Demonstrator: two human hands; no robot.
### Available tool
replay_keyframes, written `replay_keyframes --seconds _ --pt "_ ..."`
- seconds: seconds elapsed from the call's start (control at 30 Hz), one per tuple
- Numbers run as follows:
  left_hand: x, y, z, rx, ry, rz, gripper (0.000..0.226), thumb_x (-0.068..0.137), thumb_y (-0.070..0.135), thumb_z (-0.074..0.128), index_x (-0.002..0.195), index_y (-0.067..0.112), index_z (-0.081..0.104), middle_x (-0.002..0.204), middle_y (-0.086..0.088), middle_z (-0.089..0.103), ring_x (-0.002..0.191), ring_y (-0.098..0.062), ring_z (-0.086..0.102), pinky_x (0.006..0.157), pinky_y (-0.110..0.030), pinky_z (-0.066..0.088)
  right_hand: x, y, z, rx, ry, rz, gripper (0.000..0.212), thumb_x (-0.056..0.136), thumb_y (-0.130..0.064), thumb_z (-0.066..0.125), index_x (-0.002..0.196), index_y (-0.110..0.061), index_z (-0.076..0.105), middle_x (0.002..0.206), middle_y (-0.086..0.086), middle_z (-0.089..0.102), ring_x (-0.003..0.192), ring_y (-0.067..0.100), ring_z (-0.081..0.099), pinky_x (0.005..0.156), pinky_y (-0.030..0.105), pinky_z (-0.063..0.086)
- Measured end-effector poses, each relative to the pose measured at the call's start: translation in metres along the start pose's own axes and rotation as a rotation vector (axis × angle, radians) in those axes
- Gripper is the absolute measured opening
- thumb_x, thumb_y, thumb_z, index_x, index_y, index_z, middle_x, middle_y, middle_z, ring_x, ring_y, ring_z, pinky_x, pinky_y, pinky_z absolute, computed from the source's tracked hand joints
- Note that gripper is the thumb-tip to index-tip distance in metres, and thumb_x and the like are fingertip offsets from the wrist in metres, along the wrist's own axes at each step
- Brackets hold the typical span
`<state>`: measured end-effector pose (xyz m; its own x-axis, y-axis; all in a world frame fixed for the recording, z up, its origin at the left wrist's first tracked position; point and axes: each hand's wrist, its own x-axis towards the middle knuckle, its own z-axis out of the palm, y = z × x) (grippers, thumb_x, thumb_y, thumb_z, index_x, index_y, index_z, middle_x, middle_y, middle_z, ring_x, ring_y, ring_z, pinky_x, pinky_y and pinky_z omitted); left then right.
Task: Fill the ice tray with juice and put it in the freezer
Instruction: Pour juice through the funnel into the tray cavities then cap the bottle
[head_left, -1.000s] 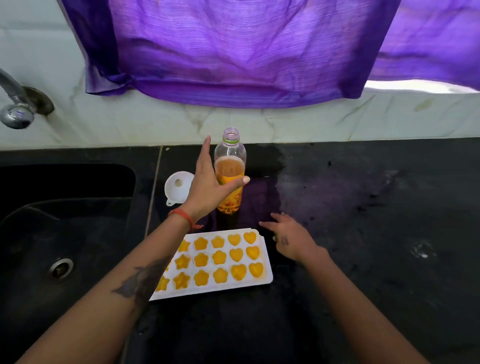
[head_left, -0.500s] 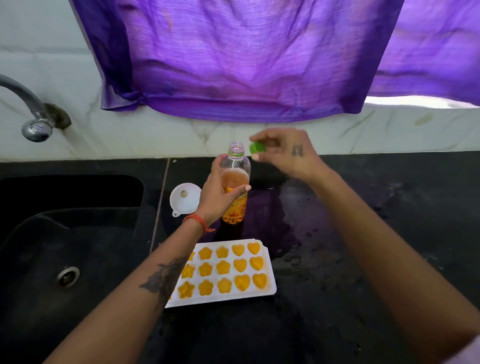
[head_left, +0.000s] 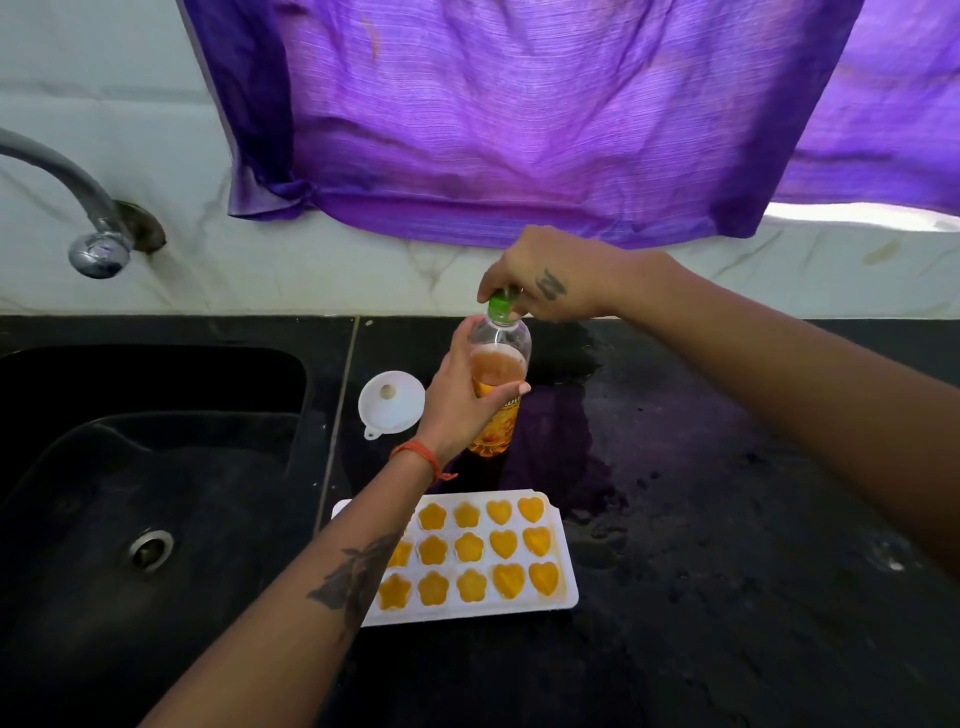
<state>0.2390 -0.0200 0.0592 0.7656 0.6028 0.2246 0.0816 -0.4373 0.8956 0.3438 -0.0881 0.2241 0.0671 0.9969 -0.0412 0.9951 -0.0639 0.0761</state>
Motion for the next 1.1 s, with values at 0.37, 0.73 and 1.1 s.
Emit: replay_keyframes --seconds 0.37,0.73,1.1 --pt "0.002 -0.003 -0.001 -0.013 0.006 0.004 0.089 0.073 0.041 0.075 0.141 0.038 0.017 0.138 -0.002 0.047 0.119 -0.02 0.052 0.09 -0.031 0.048 0.01 0.003 0.012 -0.167 0.012 0.064 0.055 0.092 -0.049 0.046 0.091 0.003 0.064 0.08 0.017 0.064 0.068 0.028 0.057 0.063 0.035 0.046" --pt "0.001 -0.004 0.0 -0.039 0.011 0.019 0.085 0.072 0.04 0.076 0.136 0.044 0.02 0.138 0.004 0.045 0.117 -0.015 0.051 0.085 -0.022 0.043 0.0 0.004 0.012 -0.005 -0.034 0.015 0.041 0.09 -0.023 0.06 0.129 -0.017 0.051 0.118 0.011 0.06 0.104 0.026 0.056 0.088 0.034 0.045" --pt "0.001 -0.001 0.002 -0.012 -0.045 0.023 0.089 0.075 0.039 0.074 0.14 0.042 0.014 0.142 0.0 0.042 0.122 -0.018 0.048 0.09 -0.029 0.045 -0.001 -0.003 0.02 -0.125 0.074 0.211 0.043 0.092 -0.046 0.048 0.098 -0.006 0.06 0.083 0.007 0.059 0.072 0.018 0.05 0.062 0.029 0.04"
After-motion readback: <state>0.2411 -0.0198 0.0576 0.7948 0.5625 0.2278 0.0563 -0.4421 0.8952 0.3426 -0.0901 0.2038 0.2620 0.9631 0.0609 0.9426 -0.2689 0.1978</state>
